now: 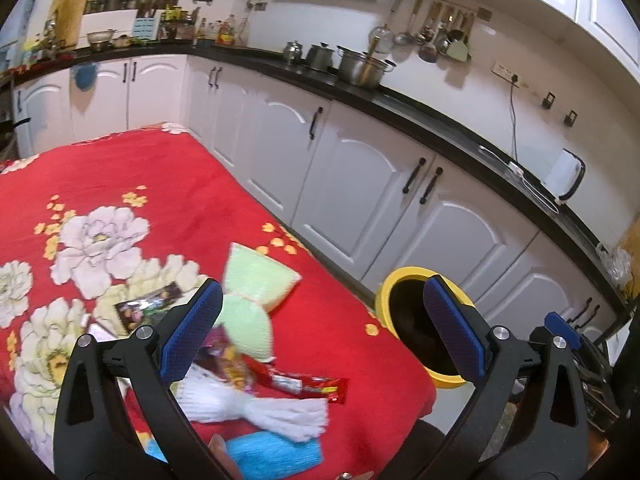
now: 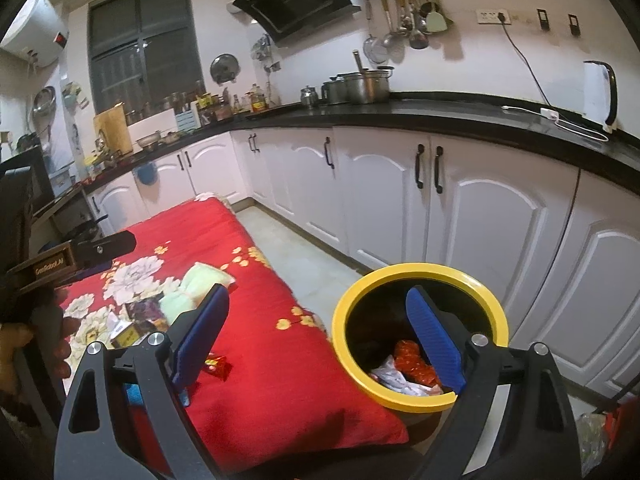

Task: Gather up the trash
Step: 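Move both tools back over the remaining trash on the bed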

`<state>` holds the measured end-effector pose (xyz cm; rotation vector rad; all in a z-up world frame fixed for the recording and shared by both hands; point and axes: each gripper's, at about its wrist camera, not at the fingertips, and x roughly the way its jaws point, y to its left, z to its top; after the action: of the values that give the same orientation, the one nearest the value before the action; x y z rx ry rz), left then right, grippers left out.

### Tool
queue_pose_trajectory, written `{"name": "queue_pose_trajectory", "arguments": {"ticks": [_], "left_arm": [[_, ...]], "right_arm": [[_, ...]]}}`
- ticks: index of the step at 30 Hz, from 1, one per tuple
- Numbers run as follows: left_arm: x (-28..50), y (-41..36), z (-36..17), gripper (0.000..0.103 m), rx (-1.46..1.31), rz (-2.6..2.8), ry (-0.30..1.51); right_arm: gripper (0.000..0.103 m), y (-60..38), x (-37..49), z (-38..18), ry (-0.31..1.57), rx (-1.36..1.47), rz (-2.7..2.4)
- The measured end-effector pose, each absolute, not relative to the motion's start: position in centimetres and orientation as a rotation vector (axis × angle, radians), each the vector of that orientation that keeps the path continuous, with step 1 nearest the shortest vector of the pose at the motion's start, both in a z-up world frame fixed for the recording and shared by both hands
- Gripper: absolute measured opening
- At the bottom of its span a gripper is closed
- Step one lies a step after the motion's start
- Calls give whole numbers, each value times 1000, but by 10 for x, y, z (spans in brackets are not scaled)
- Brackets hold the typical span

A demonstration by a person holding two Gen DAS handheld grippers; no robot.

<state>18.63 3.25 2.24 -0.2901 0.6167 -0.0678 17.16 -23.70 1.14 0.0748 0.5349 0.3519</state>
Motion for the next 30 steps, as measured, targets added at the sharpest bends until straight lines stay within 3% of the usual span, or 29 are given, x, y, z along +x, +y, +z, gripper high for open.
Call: {"name": "queue_pose_trajectory", "arguments": {"ticks": [30], "left_arm": [[138, 152, -5, 92, -421, 168, 655]], "right_arm": [[88, -126, 153, 1, 606, -53, 612]]}}
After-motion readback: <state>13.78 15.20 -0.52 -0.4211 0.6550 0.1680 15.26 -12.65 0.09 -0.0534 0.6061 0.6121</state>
